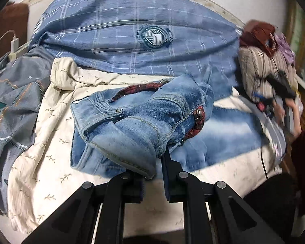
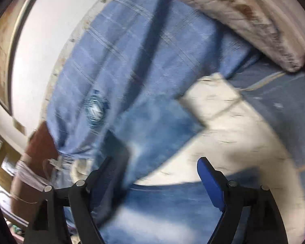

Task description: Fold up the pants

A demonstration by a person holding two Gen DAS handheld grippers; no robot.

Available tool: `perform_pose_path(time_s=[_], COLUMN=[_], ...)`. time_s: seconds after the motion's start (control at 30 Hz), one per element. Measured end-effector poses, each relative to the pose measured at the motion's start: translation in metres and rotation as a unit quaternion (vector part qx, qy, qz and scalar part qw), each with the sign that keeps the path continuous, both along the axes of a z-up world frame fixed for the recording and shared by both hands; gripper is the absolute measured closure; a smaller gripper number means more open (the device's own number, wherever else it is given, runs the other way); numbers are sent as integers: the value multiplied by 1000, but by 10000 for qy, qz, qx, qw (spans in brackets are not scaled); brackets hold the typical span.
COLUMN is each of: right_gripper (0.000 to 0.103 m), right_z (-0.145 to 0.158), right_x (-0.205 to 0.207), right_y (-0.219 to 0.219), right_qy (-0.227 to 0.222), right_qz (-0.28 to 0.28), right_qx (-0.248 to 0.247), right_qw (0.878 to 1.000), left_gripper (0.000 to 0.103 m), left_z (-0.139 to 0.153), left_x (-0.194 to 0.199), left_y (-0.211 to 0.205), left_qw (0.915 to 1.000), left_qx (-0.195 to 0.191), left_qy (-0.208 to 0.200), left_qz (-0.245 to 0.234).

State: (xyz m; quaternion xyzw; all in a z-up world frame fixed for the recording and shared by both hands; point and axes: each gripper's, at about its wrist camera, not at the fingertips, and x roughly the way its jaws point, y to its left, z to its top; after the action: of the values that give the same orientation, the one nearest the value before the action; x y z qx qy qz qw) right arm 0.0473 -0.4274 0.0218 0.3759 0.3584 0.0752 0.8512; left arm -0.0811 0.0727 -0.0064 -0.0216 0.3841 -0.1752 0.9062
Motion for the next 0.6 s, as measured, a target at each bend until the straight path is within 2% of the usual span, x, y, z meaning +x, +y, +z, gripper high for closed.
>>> perform_pose_path(time_s=[0.13, 0.33, 0.43, 0.47, 0.53, 0.6], right_gripper=[18, 18, 18, 18, 18, 18], right_z=[11, 18, 12, 9, 3, -6], right_x=[18, 44, 40, 37, 25, 8], right_y=[18, 45, 47, 46, 39, 27], right_qy=[36, 526, 861, 1052, 1220, 1405], right_qz=[-166, -323, -500, -666, -891, -1156], right_qx=[191, 144, 63, 8, 47, 105], right_qw=[9997, 9980, 9950, 9922, 9885, 9833], left_gripper=[88, 88, 88, 92, 93, 93], left_z=[-6, -21, -26, -27, -31, -32], left_x=[-13, -36, -38, -39, -38, -36], left_y=[2, 7, 15, 18, 28, 39], left_qw=[9994, 9970, 9972, 9972, 9971, 9982], left_qx=[267, 668, 680, 698, 739, 595], left_qy=[46, -80, -67, -55, -14, 57], left_qz=[-214, -374, -295, -264, -162, -46])
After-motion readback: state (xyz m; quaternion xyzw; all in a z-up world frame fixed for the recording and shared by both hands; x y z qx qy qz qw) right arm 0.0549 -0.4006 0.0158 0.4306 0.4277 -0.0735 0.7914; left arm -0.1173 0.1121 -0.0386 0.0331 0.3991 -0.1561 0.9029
